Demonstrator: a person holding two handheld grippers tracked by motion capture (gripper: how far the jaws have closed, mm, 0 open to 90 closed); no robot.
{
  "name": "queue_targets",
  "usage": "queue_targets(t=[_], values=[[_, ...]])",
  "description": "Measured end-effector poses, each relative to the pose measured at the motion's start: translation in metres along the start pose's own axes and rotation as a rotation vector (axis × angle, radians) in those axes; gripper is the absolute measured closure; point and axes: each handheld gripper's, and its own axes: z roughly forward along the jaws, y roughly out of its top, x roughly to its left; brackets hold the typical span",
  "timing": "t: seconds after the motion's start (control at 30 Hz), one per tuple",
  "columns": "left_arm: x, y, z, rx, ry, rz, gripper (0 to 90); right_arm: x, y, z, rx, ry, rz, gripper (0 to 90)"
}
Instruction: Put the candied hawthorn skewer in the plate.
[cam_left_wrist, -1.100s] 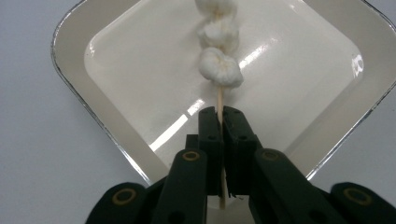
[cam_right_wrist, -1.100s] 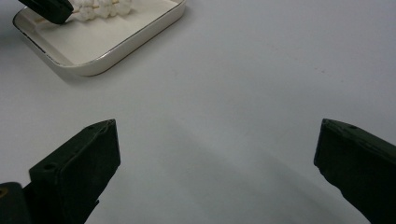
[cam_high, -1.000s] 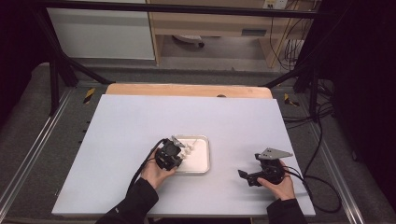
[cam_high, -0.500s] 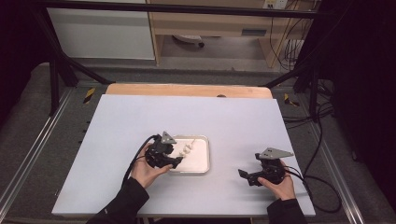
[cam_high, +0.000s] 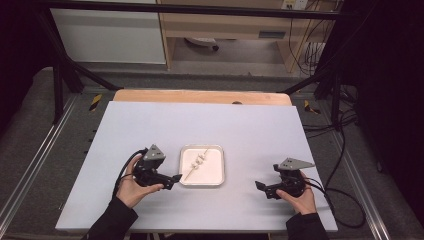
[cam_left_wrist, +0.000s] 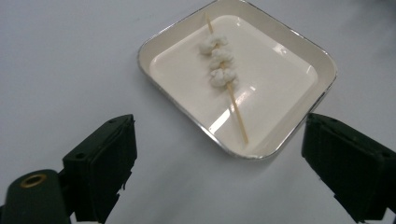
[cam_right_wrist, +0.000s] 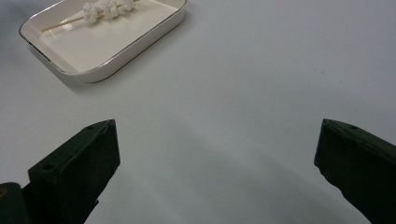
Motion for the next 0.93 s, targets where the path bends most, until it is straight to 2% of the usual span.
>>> queue_targets(t=[0.1,0.27,0.43,0.57,0.7,0.93], values=[[0.005,-0.014,-0.005,-0.010,0.023,-0.004,7.7,0.000,0.000,0.000,-0.001,0.002,0.005,0.7],[0.015,-0.035,-0.012,-0.045,0.037,0.005,7.5,0.000,0.000,0.000,-0.002,0.010,0.009,0.7],[0.020,-0.051,-0.016,-0.045,0.066,0.004,6.8,0.000,0.000,0.000,0.002,0.009,0.010,0.7],[0.026,-0.062,-0.019,-0.048,0.075,-0.028,6.7,-0.001,-0.002,0.001,0.008,0.010,0.015,0.7],[0.031,-0.070,-0.019,-0.041,0.077,-0.041,6.8,0.000,-0.003,0.001,0.016,0.012,0.014,0.7],[0.033,-0.073,-0.021,-0.054,0.080,-0.045,6.8,0.000,-0.004,0.003,0.022,0.018,0.012,0.7]])
